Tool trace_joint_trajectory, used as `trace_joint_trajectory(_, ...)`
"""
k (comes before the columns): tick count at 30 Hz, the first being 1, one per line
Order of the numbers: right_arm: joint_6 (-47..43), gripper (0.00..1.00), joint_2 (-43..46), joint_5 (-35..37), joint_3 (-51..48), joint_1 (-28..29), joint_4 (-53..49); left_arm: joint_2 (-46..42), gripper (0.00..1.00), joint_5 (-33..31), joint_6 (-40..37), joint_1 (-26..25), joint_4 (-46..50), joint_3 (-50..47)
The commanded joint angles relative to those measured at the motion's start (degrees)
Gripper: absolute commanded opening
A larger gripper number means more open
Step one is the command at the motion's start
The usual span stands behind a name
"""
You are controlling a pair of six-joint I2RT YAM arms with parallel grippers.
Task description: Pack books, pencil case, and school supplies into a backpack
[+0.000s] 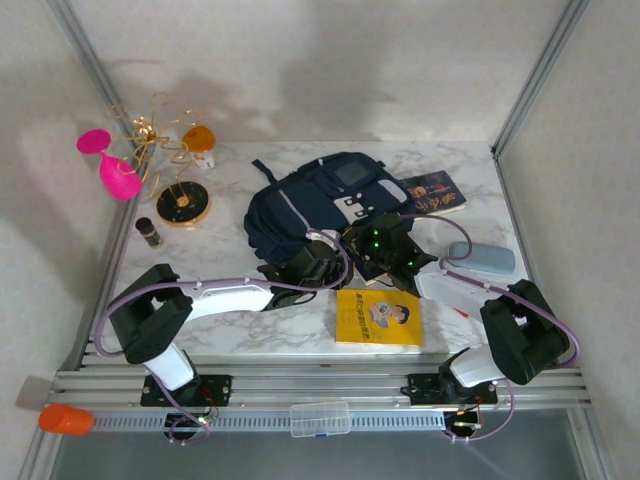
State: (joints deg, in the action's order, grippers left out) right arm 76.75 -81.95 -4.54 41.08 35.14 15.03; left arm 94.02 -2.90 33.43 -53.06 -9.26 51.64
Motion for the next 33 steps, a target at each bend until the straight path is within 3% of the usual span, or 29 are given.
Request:
trace_joint_trajectory(1,1.3,0.0,0.68,-2.48,3.6,0.81,2.2,-0.02,0.5,-3.42,0.58,0.56,1.33,-0.41)
trace_joint_trajectory(9,1.12,0.0,-0.39,-3.17,4.62,0.84,2.7,0.41,0.48,-4.47,-1.83,2.68,0.51,-0.6)
trace_joint_trajectory(19,1.03,0.0,-1.02,-3.2,4.18,0.83,3.03,2.87,0.38,-6.69,-5.31,3.31,-4.8,1.25)
trace_joint_trajectory(26,0.86,0.0,-0.49,-2.82,3.3,0.66,2.62,2.87,0.24,-6.57,-7.39,3.81,-7.56,0.68)
trace_joint_trajectory(33,0.26,0.0,-0.4,-2.93,3.37,0.37,2.4,0.5,0.04,-5.78,-7.19,4.8,-9.17,-2.33)
